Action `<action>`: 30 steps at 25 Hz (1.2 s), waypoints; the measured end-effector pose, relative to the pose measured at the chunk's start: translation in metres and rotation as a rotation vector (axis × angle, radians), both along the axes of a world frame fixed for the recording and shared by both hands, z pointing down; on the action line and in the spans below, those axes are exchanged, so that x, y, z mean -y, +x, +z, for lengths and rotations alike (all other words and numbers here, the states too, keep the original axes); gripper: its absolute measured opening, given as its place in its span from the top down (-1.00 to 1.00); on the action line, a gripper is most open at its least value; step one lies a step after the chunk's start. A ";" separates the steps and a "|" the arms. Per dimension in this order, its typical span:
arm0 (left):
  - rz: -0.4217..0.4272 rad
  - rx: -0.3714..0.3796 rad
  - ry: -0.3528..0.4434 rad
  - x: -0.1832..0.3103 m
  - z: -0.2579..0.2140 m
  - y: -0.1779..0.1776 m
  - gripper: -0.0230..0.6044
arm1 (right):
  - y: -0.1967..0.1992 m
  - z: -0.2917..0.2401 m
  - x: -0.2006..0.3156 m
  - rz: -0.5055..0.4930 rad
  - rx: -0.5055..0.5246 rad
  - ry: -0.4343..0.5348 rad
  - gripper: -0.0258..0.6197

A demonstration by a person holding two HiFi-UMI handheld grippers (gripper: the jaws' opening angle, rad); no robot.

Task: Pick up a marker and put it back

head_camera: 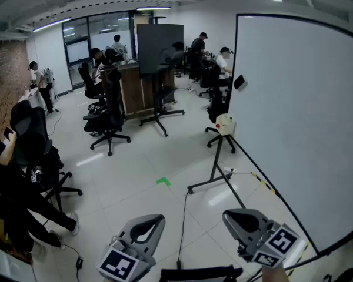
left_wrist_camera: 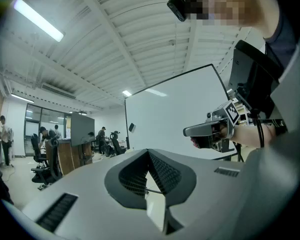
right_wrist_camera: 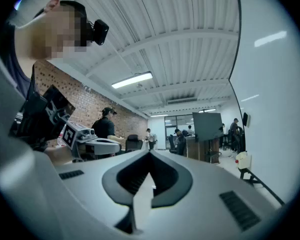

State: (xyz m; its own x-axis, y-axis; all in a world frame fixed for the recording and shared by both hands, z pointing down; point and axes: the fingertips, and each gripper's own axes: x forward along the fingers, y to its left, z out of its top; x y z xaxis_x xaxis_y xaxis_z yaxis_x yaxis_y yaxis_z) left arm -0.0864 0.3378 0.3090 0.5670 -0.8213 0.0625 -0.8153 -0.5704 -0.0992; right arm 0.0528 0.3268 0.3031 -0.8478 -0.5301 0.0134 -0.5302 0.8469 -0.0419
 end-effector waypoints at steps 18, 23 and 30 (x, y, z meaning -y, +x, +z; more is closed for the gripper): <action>0.132 -0.042 0.008 0.099 0.003 -0.068 0.94 | -0.077 -0.001 0.079 0.108 -0.043 0.057 0.88; 0.127 -0.018 -0.006 0.142 0.015 -0.060 0.94 | -0.074 0.008 0.124 0.091 -0.089 0.058 0.89; 0.102 -0.002 -0.010 0.223 0.016 -0.023 0.94 | -0.053 0.015 0.210 0.037 -0.073 0.041 0.89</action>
